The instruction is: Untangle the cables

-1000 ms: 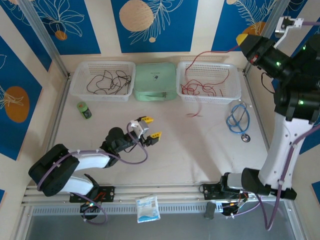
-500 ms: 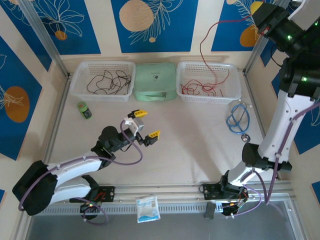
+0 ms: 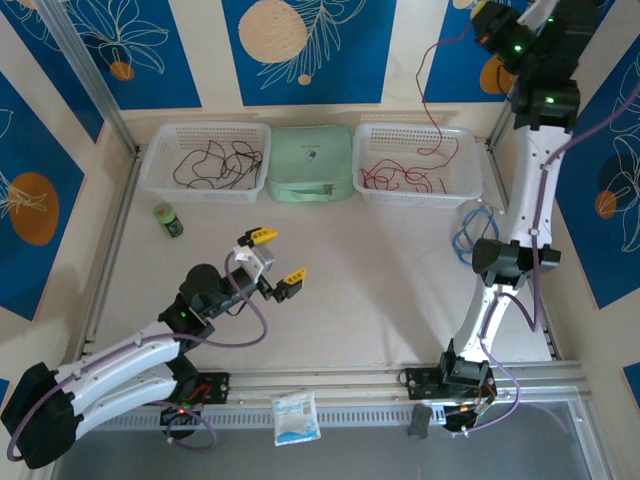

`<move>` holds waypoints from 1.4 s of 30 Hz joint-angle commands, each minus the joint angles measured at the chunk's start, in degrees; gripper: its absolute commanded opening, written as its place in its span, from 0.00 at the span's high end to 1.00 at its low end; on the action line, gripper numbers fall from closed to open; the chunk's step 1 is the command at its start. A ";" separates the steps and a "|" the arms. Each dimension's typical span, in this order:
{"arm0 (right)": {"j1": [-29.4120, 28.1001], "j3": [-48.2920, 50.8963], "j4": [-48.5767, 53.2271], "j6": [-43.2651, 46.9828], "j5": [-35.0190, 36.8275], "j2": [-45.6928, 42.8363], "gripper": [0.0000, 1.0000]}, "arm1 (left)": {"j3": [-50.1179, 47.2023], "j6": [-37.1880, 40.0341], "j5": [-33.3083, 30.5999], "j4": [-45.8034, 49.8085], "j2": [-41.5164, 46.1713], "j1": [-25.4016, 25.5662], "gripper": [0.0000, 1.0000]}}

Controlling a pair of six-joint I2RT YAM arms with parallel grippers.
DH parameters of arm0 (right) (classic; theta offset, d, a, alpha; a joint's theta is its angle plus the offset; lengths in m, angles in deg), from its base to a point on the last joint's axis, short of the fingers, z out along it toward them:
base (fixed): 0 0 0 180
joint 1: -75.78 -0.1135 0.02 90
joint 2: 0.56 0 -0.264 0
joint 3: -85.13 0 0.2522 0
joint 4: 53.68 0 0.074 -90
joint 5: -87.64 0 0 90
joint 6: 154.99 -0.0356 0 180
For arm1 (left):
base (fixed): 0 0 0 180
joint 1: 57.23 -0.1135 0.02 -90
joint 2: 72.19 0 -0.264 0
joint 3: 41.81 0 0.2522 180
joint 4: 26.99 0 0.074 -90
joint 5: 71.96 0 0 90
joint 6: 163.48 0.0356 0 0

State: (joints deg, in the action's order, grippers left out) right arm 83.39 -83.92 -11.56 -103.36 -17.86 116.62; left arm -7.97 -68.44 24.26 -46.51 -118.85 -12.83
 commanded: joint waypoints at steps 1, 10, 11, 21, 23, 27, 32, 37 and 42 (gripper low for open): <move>-2.60 -2.57 -2.31 6.31 6.00 2.30 1.00 | -1.26 1.16 -2.53 3.98 2.92 0.67 0.00; -5.29 10.56 1.44 10.72 10.37 6.77 1.00 | -1.82 2.56 -4.28 6.58 5.17 0.73 0.00; -5.40 13.61 0.48 10.86 10.73 6.19 1.00 | -1.72 2.98 -4.35 6.80 5.10 0.73 0.00; -7.46 39.57 -10.28 14.31 14.87 -2.66 1.00 | -1.05 4.00 -4.99 5.83 2.93 0.77 0.00; -7.84 42.22 -9.22 14.55 16.34 -1.78 1.00 | -0.62 3.81 -5.56 6.26 2.88 0.76 0.00; -7.64 42.17 -3.30 12.11 19.53 2.63 1.00 | 1.28 4.10 -8.79 9.42 3.66 0.77 0.00; -6.35 37.10 6.72 7.06 23.75 9.26 0.94 | 4.49 4.15 -24.90 14.30 3.60 0.69 0.00; -5.38 36.34 11.41 5.06 26.97 10.96 0.88 | 7.04 5.67 -35.34 18.11 1.47 0.60 0.00; -4.76 37.29 13.42 5.21 27.43 10.75 0.60 | 8.29 4.42 -44.85 17.90 -2.29 0.46 0.00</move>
State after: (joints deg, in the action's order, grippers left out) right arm 78.61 -46.13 -0.96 -97.85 8.26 128.47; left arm -1.72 -63.98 -10.96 -30.01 -119.65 -12.54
